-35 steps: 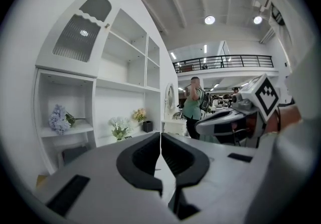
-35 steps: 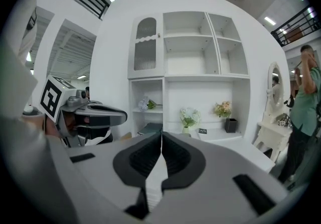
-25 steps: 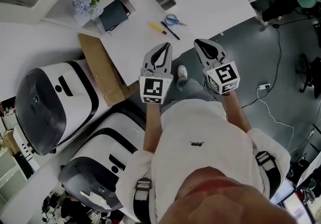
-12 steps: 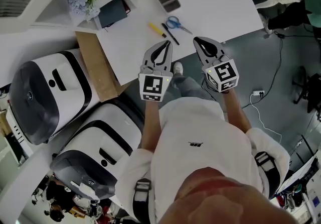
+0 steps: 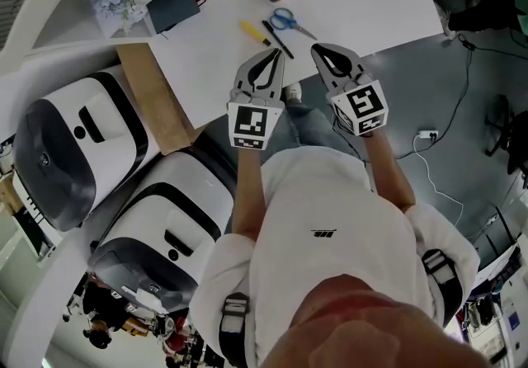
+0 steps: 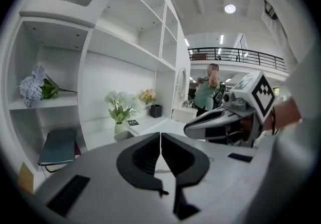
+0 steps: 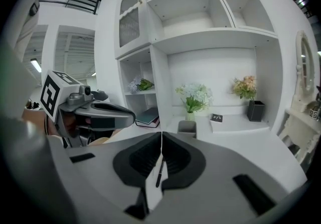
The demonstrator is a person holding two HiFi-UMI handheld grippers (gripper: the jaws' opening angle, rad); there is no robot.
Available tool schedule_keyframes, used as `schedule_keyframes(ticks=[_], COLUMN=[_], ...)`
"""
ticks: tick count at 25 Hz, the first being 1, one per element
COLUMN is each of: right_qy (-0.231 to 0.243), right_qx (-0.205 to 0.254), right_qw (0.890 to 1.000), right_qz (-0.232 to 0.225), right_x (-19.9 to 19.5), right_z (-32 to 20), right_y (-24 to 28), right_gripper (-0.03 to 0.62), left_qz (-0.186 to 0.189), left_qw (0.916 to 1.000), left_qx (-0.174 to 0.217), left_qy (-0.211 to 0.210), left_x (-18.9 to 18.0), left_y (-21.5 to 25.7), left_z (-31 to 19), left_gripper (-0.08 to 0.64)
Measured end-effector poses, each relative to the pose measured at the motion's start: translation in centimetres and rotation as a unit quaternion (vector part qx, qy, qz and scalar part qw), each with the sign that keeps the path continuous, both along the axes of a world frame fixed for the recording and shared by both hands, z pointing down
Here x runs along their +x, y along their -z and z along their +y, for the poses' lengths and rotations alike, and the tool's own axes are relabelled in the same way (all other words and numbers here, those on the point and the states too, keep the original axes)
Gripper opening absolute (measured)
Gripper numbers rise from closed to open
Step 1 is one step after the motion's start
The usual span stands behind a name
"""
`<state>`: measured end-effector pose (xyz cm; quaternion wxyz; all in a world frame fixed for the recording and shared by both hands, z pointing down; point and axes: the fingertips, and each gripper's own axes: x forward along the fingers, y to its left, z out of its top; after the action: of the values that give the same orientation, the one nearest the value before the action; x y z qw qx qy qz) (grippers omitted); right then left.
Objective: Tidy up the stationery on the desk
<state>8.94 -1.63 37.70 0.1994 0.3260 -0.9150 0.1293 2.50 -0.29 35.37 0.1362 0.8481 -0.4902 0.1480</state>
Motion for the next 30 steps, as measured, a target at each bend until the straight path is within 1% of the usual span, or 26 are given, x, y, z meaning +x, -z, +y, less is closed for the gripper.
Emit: schedule_keyframes(ticks=[6,12,19,25,30], right_qy=[-0.002,-0.003,-0.004,0.014,0.032], right_qx=[-0.014,-0.026,-0.035,-0.032,-0.044], right_qw=[1.0,0.999,0.999,0.998,0.996], right_qz=[0.012,0.026,0.04,0.058,0.072], right_x=[-0.3,-1.6,-4.0,-6.7,-9.3], right_z=[-0.6,-1.1,-2.1,-3.0,-3.1], right_y=[-2.2,-4.7,-7.0,-8.6,-10.0], right_gripper=[-0.003,-0.003,-0.002,-0.002,-0.002], left_qz=[0.008,0.016,0.023,0.026,0.026], left_qw=[0.9997,0.9992,0.998,0.9968,0.996], left_qx=[-0.021,-0.036,-0.054,-0.068,-0.08], left_qy=[-0.008,-0.013,-0.023,-0.032,-0.03], left_x=[0.2,-0.6,-1.9,-3.1,-4.8], left_y=[-2.7,-5.2,-8.1,-10.3,-12.0], left_z=[-0.6,-1.3,-2.0,-2.2,-2.2], left_gripper=[0.0,0.0,0.0,0.0,0.0])
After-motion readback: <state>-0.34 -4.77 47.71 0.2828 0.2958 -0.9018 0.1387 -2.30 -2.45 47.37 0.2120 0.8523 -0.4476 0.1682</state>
